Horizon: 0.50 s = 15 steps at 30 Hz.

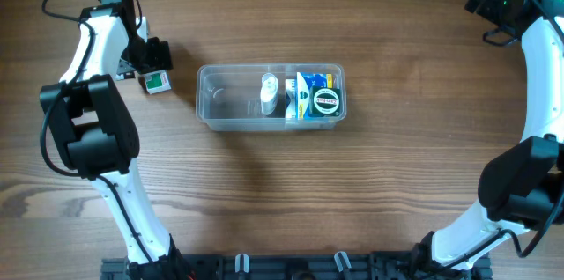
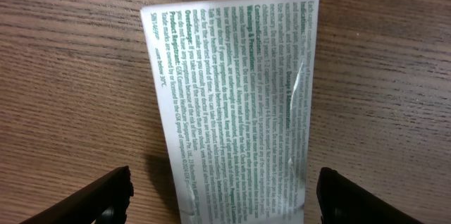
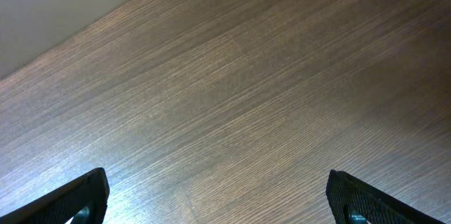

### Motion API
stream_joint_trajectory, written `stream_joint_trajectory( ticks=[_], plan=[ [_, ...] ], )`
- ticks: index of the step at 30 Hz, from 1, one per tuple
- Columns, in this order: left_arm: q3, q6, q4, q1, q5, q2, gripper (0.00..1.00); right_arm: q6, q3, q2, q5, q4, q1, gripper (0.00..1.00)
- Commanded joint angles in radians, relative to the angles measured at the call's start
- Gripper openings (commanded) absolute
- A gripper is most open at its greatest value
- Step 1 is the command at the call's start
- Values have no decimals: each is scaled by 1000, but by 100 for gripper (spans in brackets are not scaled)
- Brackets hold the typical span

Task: Pack container
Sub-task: 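Lower left gripper onto the white-green Panadol box and grasp it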

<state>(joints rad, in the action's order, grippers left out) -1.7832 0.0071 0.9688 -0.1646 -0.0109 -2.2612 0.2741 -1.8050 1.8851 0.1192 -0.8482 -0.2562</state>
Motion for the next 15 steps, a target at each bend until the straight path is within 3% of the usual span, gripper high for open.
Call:
stream_joint_trajectory(
  ticks=[1, 5, 15],
  plan=[
    [-1, 11, 8, 1, -13, -28, 82, -9, 1, 6, -9, 3, 3, 100],
    [-1, 11, 24, 1, -13, -26, 88, -9, 1, 6, -9, 3, 3, 100],
    [-1, 12, 3, -9, -28, -30, 79, -9, 1, 6, -9, 3, 3, 100]
  ],
)
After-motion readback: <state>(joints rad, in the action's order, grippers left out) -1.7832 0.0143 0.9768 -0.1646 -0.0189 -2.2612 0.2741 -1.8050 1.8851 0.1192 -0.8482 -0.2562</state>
